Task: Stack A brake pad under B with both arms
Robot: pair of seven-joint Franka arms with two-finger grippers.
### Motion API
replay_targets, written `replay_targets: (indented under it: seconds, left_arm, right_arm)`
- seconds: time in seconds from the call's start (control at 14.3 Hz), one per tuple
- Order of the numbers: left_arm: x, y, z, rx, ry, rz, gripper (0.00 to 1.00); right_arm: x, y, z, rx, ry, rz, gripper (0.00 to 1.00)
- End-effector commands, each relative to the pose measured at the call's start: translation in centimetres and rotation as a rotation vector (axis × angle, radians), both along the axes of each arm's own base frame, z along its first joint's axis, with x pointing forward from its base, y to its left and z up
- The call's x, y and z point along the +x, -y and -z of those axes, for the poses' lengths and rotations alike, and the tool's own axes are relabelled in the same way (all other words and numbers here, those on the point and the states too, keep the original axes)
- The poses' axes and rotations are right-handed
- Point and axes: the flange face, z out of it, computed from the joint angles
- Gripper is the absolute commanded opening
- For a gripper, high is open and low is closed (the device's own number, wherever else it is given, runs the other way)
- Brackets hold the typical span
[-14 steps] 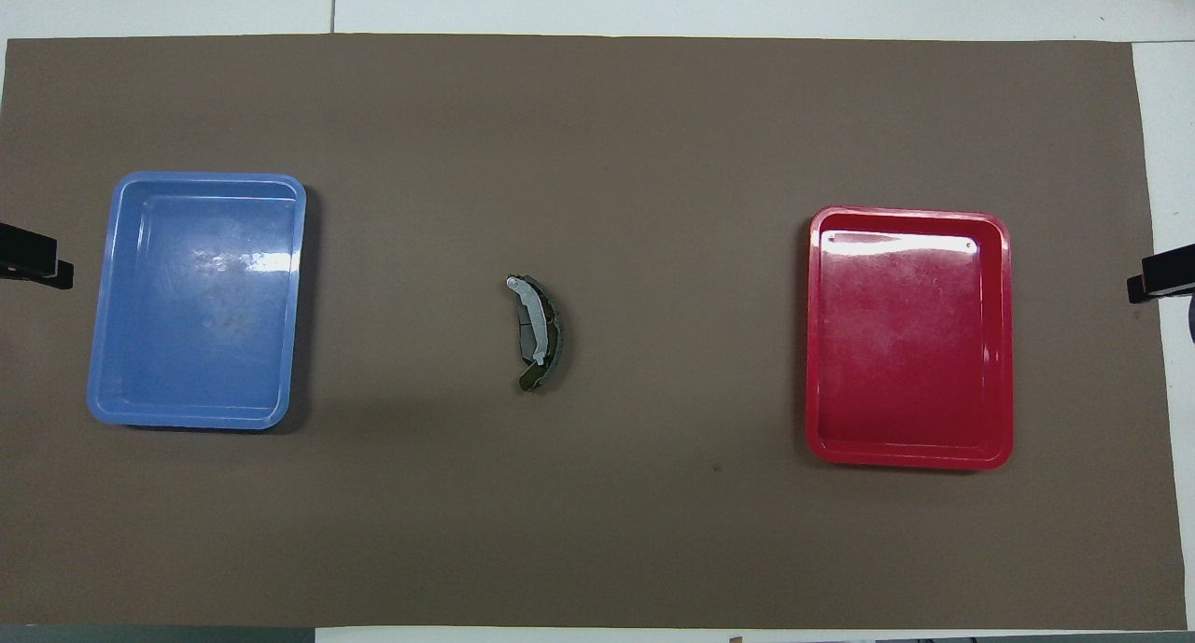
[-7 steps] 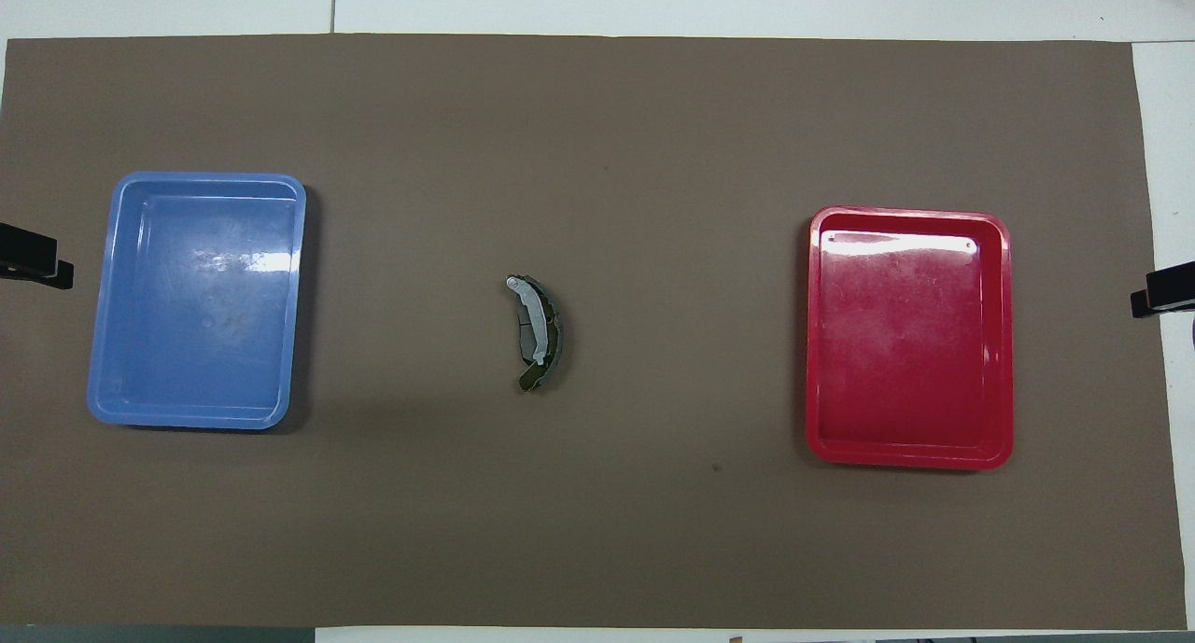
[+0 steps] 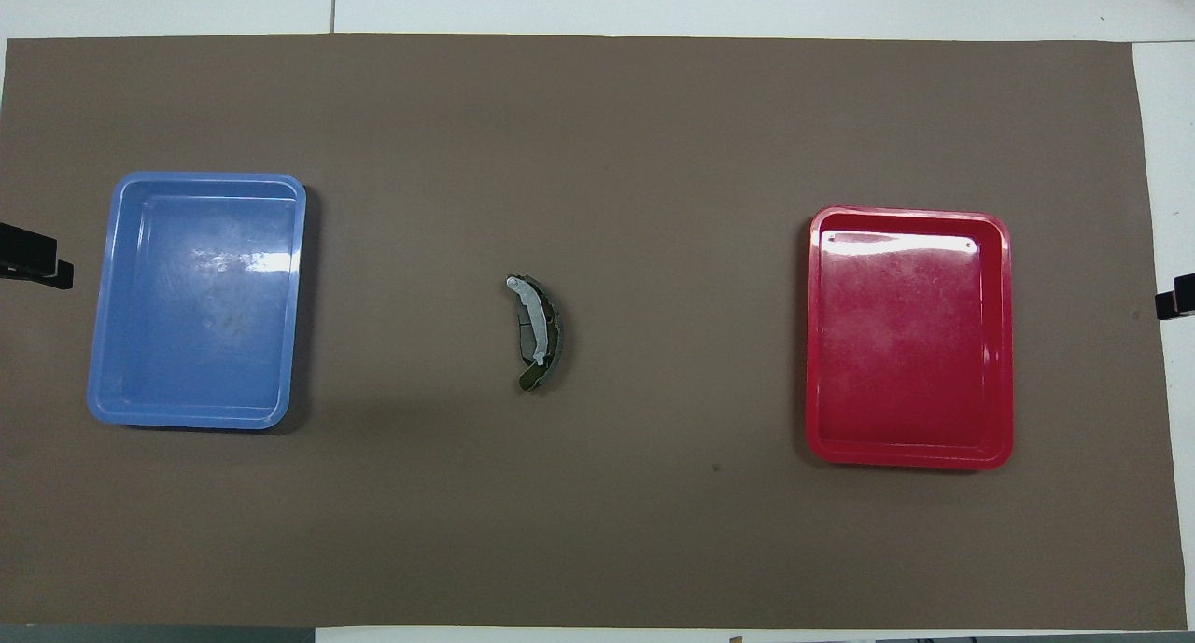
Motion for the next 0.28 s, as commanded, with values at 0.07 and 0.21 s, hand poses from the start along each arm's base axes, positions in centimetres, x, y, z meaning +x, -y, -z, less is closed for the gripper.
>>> replay_targets:
  seconds: [0.07,0.21]
  left_arm:
    - [-0.70,-0.27,-0.10,-0.003,0.012,-0.001,1.00]
    - [-0.70,-0.27,-0.10,-0.003,0.012,-0.001,1.00]
  right_arm:
    - [-0.14,0.17,-0.20,-0.008,0.012,-0.022,1.00]
    - [-0.11,0.01,-0.20,-0.009,0.012,-0.024,1.00]
